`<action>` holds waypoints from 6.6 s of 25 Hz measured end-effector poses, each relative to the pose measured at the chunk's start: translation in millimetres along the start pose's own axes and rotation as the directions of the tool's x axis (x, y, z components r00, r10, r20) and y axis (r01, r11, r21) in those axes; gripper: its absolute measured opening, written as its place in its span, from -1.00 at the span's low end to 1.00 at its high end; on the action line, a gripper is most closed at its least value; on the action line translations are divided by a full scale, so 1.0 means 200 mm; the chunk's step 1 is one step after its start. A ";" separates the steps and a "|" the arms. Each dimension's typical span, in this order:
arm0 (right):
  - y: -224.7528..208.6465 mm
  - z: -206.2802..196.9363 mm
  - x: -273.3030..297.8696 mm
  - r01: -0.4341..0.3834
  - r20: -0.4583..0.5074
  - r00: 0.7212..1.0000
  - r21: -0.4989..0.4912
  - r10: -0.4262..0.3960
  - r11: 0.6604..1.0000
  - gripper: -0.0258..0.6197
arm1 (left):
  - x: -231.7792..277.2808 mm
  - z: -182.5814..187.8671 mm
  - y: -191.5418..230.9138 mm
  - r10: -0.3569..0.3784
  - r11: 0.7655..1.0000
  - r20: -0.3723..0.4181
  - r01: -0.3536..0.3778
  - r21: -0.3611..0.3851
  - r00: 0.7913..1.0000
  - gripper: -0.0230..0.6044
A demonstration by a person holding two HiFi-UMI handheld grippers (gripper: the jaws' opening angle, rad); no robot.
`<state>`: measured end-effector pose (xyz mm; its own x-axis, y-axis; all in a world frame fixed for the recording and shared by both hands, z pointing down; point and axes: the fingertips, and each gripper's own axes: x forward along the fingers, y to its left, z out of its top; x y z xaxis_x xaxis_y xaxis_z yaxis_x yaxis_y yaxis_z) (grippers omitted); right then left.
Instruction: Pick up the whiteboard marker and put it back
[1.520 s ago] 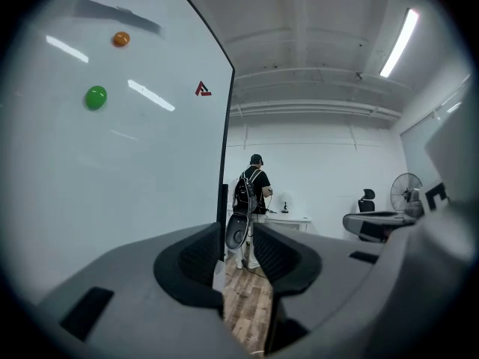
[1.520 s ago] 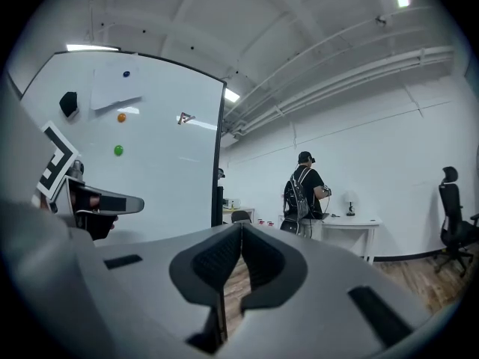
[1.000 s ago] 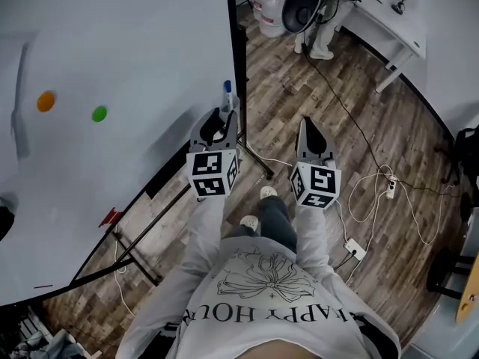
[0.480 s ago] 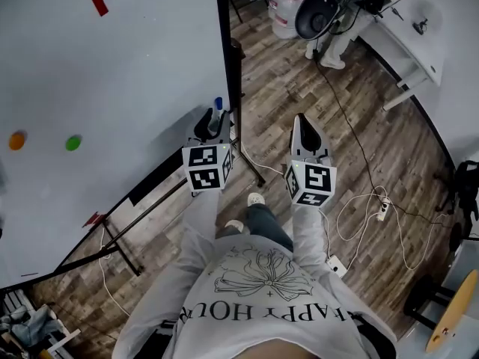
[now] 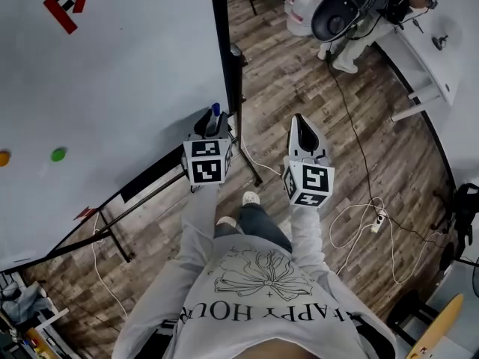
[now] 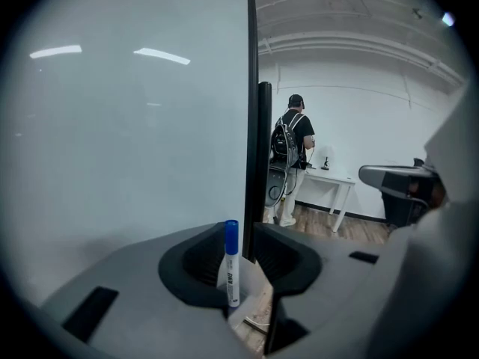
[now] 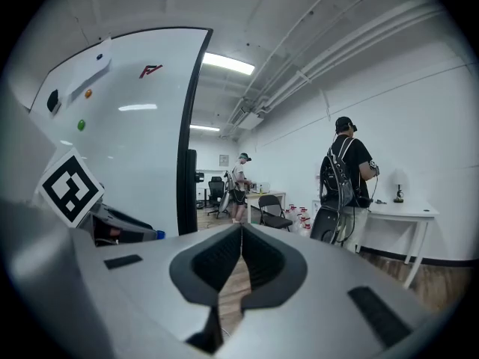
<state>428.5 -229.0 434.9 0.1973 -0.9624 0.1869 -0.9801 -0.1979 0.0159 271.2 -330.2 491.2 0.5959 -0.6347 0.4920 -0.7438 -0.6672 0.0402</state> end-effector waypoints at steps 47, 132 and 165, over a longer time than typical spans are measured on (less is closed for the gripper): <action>0.30 0.16 0.23 -0.215 0.064 0.974 -0.020 0.216 0.976 -0.91 | -0.25 0.24 0.11 -0.033 0.996 0.172 0.046 -0.072 0.985 -0.74; 1.19 0.00 0.13 -0.386 -0.044 0.922 -0.074 0.384 0.919 -0.91 | -0.46 -0.95 0.71 0.365 0.803 -0.297 -0.136 0.581 0.882 -0.71; 1.31 0.20 0.00 -0.410 0.056 0.908 -0.084 0.415 0.908 -0.91 | -1.10 -0.13 0.81 0.320 0.947 0.266 -0.306 -0.094 0.909 -0.89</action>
<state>171.6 -288.2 400.6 -0.2262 -0.9665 0.1212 -0.9729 0.2302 0.0201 11.6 -288.4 412.3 0.3844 -0.8945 0.2284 -0.9154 -0.4013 -0.0308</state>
